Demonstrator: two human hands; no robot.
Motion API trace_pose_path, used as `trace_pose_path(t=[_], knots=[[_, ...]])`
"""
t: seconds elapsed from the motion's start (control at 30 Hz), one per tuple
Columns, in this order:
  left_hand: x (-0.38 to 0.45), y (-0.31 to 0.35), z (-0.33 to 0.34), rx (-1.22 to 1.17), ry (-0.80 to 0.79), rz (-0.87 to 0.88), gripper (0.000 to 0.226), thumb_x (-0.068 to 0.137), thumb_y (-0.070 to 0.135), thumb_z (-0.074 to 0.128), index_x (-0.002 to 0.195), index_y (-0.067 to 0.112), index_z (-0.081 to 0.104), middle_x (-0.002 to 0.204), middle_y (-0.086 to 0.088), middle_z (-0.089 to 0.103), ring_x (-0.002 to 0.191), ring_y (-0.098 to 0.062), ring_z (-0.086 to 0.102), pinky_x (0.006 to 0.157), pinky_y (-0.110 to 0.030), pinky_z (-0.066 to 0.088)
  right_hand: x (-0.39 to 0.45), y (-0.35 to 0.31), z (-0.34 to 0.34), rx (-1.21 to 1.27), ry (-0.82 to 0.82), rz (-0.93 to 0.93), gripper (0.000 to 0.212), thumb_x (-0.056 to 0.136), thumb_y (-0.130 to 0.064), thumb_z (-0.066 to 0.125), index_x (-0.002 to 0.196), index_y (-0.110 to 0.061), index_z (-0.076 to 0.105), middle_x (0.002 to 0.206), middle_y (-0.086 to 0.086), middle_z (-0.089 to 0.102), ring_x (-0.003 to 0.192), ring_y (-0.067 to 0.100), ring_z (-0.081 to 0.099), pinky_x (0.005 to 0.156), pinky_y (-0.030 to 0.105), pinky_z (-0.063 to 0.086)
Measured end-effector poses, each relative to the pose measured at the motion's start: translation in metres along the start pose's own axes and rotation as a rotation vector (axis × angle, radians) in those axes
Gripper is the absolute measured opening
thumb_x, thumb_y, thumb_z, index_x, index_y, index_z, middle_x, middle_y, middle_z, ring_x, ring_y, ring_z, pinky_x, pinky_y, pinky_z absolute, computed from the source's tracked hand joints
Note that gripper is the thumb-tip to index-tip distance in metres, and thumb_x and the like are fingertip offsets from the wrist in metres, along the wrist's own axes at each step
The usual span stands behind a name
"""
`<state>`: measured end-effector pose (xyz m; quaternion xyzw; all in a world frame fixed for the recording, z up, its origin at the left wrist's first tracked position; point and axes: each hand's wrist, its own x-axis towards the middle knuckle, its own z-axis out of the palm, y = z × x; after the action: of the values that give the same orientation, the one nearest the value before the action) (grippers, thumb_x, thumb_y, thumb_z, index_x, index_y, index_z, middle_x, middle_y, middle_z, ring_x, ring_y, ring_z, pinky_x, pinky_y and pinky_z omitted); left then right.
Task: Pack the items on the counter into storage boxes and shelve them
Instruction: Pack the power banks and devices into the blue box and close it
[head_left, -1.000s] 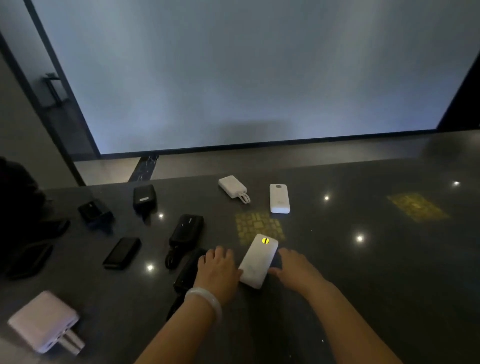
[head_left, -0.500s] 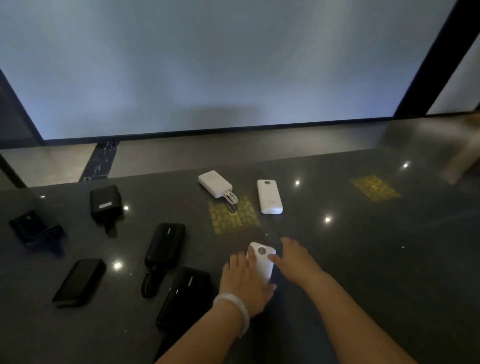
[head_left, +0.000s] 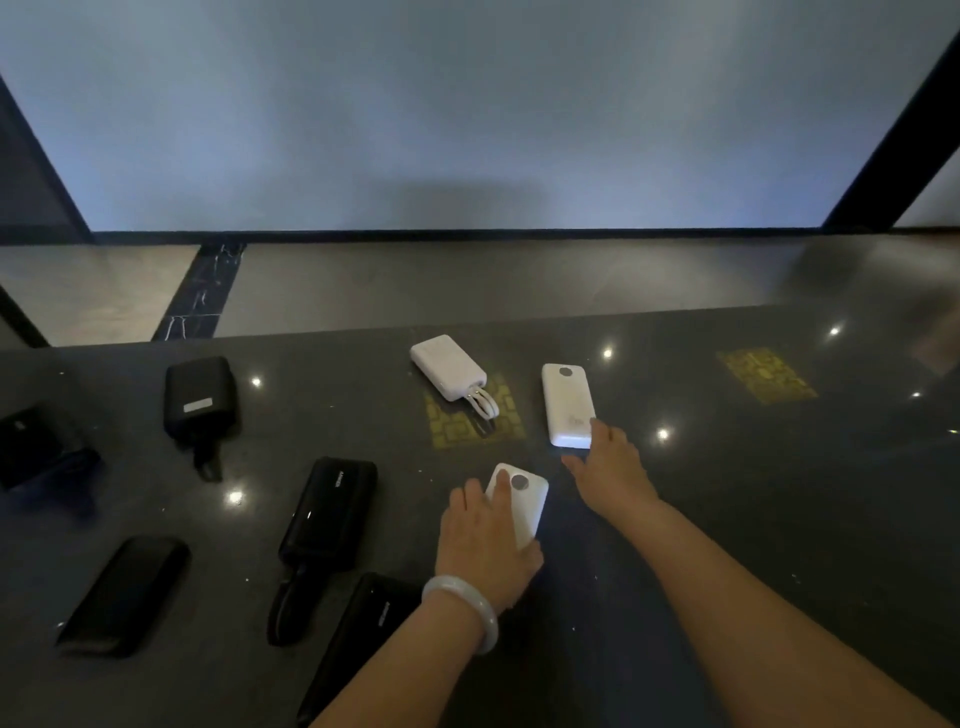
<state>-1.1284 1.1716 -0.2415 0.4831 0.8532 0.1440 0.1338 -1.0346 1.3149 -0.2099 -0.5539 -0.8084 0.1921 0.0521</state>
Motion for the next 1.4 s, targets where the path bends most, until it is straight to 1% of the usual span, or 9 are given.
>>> trace_pose_path(t=[0.17, 0.33, 0.47, 0.6, 0.83, 1.0, 1.1, 1.23, 1.4], knots=[[0.007, -0.003, 0.012, 0.019, 0.03, -0.046, 0.086, 0.084, 0.059, 0.052, 0.149, 0.028, 0.004, 0.143, -0.01, 0.031, 0.129, -0.031, 0.035, 0.107, -0.044, 0.036, 0.057, -0.018, 0.005, 0.141, 0.007, 0.184, 0.08, 0.087, -0.048, 0.063, 0.142, -0.002, 0.026, 0.142, 0.019, 0.034, 0.129, 0.036, 0.036, 0.104, 0.043, 0.034], [0.011, -0.005, 0.019, -0.013, 0.043, -0.075, 0.09, 0.081, 0.069, 0.052, 0.146, 0.031, 0.002, 0.144, -0.007, 0.028, 0.131, -0.029, 0.031, 0.109, -0.045, 0.034, 0.097, -0.027, 0.016, 0.022, 0.045, 0.281, 0.099, 0.078, -0.07, 0.058, 0.142, 0.0, 0.03, 0.14, 0.016, 0.038, 0.127, 0.032, 0.038, 0.103, 0.039, 0.034], [0.011, -0.005, 0.019, -0.018, 0.032, -0.078, 0.091, 0.081, 0.068, 0.053, 0.147, 0.031, 0.003, 0.144, -0.007, 0.027, 0.131, -0.028, 0.031, 0.109, -0.044, 0.033, 0.104, -0.026, 0.024, 0.02, 0.119, 0.298, 0.096, 0.074, -0.062, 0.068, 0.139, 0.0, 0.034, 0.138, 0.016, 0.038, 0.127, 0.032, 0.037, 0.104, 0.039, 0.033], [0.009, -0.004, 0.015, -0.026, 0.052, -0.067, 0.09, 0.082, 0.065, 0.053, 0.149, 0.029, 0.004, 0.144, -0.008, 0.028, 0.131, -0.027, 0.03, 0.109, -0.043, 0.034, 0.094, -0.018, 0.023, 0.045, 0.1, 0.249, 0.09, 0.072, -0.057, 0.073, 0.136, -0.004, 0.039, 0.138, 0.016, 0.038, 0.127, 0.033, 0.036, 0.105, 0.04, 0.031], [0.005, -0.002, 0.009, -0.025, 0.019, -0.073, 0.09, 0.083, 0.063, 0.054, 0.149, 0.029, 0.003, 0.147, -0.008, 0.025, 0.136, -0.029, 0.027, 0.112, -0.045, 0.031, 0.033, 0.016, 0.017, -0.014, 0.048, 0.203, 0.085, 0.073, -0.053, 0.073, 0.138, -0.01, 0.038, 0.136, 0.014, 0.038, 0.125, 0.031, 0.036, 0.104, 0.037, 0.032], [0.005, 0.002, 0.001, -0.062, -0.033, -0.113, 0.102, 0.076, 0.058, 0.067, 0.149, 0.026, 0.005, 0.14, -0.008, 0.028, 0.13, -0.028, 0.03, 0.11, -0.042, 0.032, -0.034, 0.047, 0.004, -0.062, -0.069, 0.36, 0.094, 0.068, -0.053, 0.075, 0.138, -0.008, 0.032, 0.138, 0.014, 0.033, 0.126, 0.032, 0.035, 0.102, 0.036, 0.033], [0.001, 0.004, -0.004, -0.079, -0.088, -0.202, 0.103, 0.068, 0.056, 0.075, 0.145, 0.014, 0.02, 0.138, -0.01, 0.031, 0.129, -0.029, 0.032, 0.108, -0.041, 0.035, -0.08, 0.068, 0.0, -0.025, -0.102, 0.439, 0.103, 0.063, -0.054, 0.079, 0.138, -0.009, 0.026, 0.139, 0.016, 0.03, 0.129, 0.034, 0.032, 0.105, 0.038, 0.032], [-0.021, 0.009, -0.005, -0.054, -0.132, -0.23, 0.091, 0.064, 0.053, 0.079, 0.131, 0.011, 0.035, 0.129, -0.01, 0.035, 0.121, -0.028, 0.037, 0.101, -0.038, 0.039, -0.14, 0.091, 0.002, 0.022, -0.057, 0.483, 0.097, 0.062, -0.054, 0.078, 0.133, -0.012, 0.029, 0.137, 0.014, 0.034, 0.128, 0.033, 0.034, 0.104, 0.038, 0.032], [-0.067, 0.026, 0.008, -0.109, -0.105, -0.049, 0.076, 0.062, 0.047, 0.077, 0.12, 0.015, 0.04, 0.12, -0.007, 0.037, 0.113, -0.025, 0.037, 0.092, -0.035, 0.044, -0.203, 0.111, -0.008, 0.134, 0.082, 0.537, 0.082, 0.062, -0.051, 0.077, 0.122, -0.014, 0.036, 0.127, 0.006, 0.049, 0.118, 0.027, 0.046, 0.098, 0.036, 0.037]])
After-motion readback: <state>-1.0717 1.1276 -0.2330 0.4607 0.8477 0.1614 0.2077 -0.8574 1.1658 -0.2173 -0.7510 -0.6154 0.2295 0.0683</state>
